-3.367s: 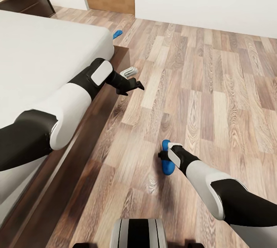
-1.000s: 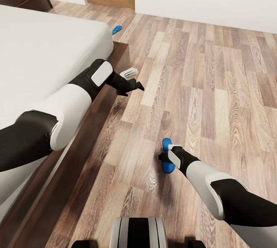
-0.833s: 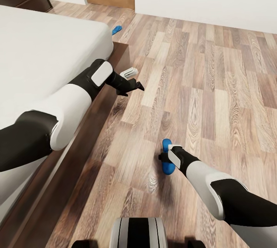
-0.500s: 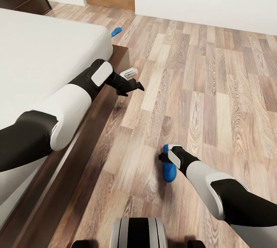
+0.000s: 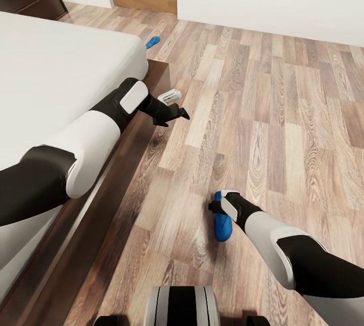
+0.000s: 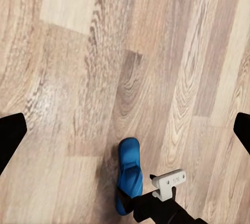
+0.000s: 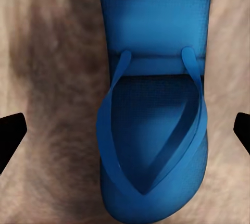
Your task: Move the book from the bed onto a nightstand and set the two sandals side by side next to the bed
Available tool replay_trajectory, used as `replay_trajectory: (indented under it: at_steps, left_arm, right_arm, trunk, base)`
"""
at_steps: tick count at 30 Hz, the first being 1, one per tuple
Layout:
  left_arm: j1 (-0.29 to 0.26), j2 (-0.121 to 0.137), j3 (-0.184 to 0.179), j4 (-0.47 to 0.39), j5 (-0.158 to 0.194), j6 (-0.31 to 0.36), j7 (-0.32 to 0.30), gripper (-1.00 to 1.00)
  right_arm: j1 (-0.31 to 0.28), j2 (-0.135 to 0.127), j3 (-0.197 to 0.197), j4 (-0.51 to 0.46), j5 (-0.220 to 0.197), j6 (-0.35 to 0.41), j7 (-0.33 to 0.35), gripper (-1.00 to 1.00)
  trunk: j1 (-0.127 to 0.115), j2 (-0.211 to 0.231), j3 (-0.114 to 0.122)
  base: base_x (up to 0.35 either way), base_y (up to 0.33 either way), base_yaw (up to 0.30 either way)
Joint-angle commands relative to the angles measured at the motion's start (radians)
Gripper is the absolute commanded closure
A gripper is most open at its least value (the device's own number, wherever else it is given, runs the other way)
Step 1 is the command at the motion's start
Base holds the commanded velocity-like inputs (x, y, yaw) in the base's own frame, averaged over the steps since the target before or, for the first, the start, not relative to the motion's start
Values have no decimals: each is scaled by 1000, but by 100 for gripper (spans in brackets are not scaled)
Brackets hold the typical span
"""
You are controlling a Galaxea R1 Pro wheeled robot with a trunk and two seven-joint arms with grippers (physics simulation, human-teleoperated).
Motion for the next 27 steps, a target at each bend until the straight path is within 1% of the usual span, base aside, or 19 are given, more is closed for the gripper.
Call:
replay_trajectory:
  at_steps: [1,8,9,15,27]
  left_arm:
    - [-1,0,-2,-1,5,2,5,-100]
    - [0,0,-2,-1,5,2,4,-100]
    - [0,0,-2,-1,5,2,4,-100]
    - [0,0,-2,-2,5,2,4,-100]
    - [0,0,-2,-3,5,2,4,-100]
  right_arm:
    - [0,0,8,-2,-11,6,-6,-100]
    - [0,-1,8,-2,-11,14,-7,-100]
    - [-1,-2,7,-2,-11,50,-28,-100]
    - [-1,-2,7,-2,-11,81,-55,-100]
    - [-1,-2,7,-2,-11,98,-69,-100]
  trunk:
    - [0,0,-1]
    - [0,0,-1]
    - [0,0,-1]
    - [0,0,-1]
    - [0,0,-1]
  base:
    - [1,0,0]
    - [0,0,0]
    - [0,0,0]
    - [0,0,0]
    - [0,0,0]
